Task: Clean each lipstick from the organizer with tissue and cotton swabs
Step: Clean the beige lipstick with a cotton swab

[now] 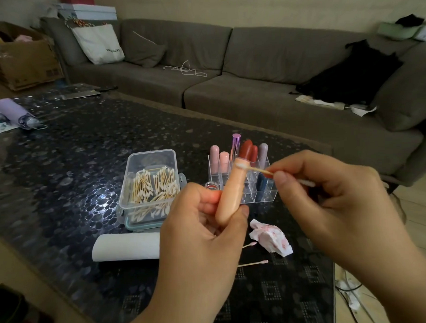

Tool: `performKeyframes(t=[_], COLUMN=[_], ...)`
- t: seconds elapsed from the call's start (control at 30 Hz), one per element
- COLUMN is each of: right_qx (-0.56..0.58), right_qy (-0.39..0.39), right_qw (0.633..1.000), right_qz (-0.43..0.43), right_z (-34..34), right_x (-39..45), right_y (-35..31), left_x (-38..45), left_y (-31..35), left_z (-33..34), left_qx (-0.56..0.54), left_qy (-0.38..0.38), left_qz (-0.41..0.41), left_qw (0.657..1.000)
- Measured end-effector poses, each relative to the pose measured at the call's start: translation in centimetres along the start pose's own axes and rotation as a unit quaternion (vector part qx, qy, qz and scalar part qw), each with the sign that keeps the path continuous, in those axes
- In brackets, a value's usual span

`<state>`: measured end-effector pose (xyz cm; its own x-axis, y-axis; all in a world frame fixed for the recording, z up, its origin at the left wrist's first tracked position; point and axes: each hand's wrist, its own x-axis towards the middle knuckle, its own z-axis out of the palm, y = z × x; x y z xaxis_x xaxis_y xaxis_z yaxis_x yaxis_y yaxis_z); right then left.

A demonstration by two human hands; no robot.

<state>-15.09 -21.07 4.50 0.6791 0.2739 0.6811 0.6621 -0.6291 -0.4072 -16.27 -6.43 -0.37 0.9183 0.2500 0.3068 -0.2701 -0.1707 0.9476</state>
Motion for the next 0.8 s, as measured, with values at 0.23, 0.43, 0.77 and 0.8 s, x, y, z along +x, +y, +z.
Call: performKeyframes(t=[0.23, 0.43, 0.77, 0.8], right_qx=[0.018, 0.000, 0.092, 0.090], right_qy=[-0.001, -0.029, -0.021, -0.020], right_qw=[1.000, 1.000, 0.991, 0.991], right_qz=[-0.001, -0.008, 0.093, 0.097], right_z=[0.0, 0.5, -0.4, -0.3], right_x=[-0.1, -0.1, -0.2, -0.2], right_y=[0.0, -0.2, 1.2, 1.3], left_x=[0.0, 0.0, 1.0, 1.0], left_y=[0.2, 0.1, 0.4, 0.4], left_z=[0.0, 0.0, -0.7, -0.7], left_qx=[0.003, 0.004, -0.174, -0.199], left_qy=[0.009, 0.014, -0.133, -0.143], left_qz=[0.001, -0.005, -0.106, -0.116], left_qw=[1.000, 1.000, 0.970, 0.963])
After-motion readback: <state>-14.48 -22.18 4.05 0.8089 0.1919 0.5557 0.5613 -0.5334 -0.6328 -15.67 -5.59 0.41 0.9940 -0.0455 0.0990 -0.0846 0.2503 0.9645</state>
